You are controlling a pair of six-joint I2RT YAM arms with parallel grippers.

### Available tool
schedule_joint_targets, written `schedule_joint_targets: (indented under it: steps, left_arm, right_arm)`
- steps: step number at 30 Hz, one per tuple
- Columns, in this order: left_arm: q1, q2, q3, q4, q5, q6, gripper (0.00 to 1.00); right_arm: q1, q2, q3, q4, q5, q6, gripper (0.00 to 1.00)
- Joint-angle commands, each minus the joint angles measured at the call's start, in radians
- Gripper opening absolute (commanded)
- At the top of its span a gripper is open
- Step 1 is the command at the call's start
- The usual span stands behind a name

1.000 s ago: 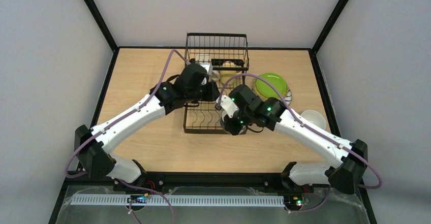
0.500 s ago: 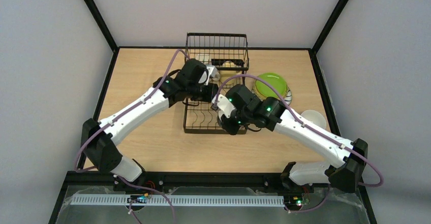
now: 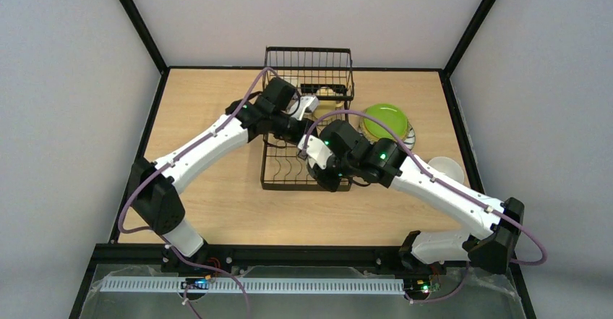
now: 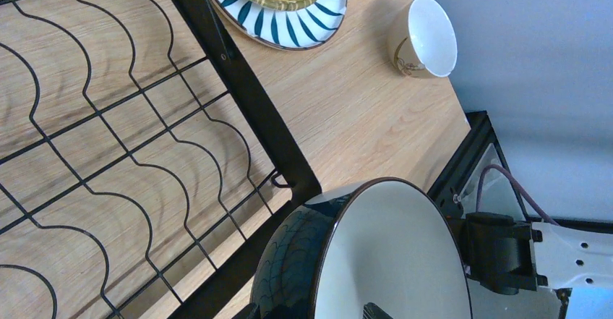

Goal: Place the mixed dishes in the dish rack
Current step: Pass from the right arm to the left

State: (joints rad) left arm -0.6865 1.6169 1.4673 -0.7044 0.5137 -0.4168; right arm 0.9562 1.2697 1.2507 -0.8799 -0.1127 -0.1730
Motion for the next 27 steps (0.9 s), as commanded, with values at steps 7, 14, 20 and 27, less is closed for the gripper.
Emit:
schedule_joint_targets:
  steps: [7,14,20,27]
  left_arm:
    - [-0.002,0.074,0.055,-0.103,0.112,0.079,0.76]
    - [-0.003,0.087,0.052,-0.109,0.108,0.086,0.78]
    - [-0.003,0.090,0.051,-0.098,0.120,0.087,0.75]
    - [-0.003,0.095,0.032,-0.074,0.128,0.076,0.50]
  right_arm:
    - [0.006,-0.024,0.044,0.030,0.028,-0.068,0.00]
    - [0.006,-0.056,0.041,0.044,0.018,-0.065,0.00]
    - [0.006,-0.066,0.036,0.049,0.000,-0.054,0.00]
    - [0.006,-0.076,0.033,0.051,-0.011,-0.041,0.00]
